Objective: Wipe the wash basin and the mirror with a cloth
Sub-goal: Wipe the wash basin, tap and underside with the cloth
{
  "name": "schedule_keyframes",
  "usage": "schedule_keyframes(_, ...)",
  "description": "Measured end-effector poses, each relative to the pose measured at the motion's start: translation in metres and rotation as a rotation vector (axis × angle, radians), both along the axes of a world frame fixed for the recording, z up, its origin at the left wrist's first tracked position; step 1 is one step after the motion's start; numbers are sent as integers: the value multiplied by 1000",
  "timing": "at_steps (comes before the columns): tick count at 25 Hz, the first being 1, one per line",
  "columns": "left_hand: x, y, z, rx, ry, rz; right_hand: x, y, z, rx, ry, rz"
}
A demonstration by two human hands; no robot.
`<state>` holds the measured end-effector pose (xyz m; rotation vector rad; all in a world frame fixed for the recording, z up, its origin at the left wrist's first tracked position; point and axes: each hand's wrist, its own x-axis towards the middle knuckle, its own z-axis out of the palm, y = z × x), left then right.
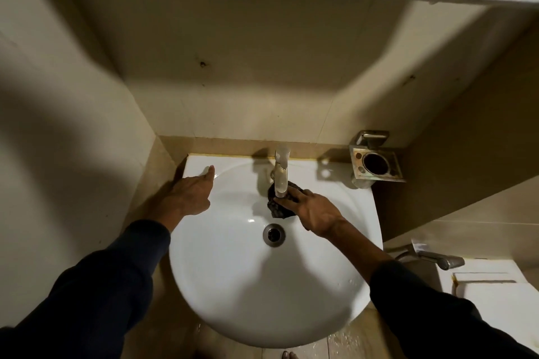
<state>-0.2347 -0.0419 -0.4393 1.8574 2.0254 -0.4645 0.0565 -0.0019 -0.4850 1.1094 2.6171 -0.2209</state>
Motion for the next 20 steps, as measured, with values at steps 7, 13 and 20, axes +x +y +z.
schedule_keyframes(7, 34, 15, 7, 314, -234, 10, 24, 19, -4, 24, 16, -509)
schedule_keyframes(13, 112, 40, 25, 517, -399, -182, 35, 26, -4, 161, -45, -652)
schedule_keyframes(20, 128, 48, 31, 490, -182, -238, 58, 11, -14, 207, -81, -603)
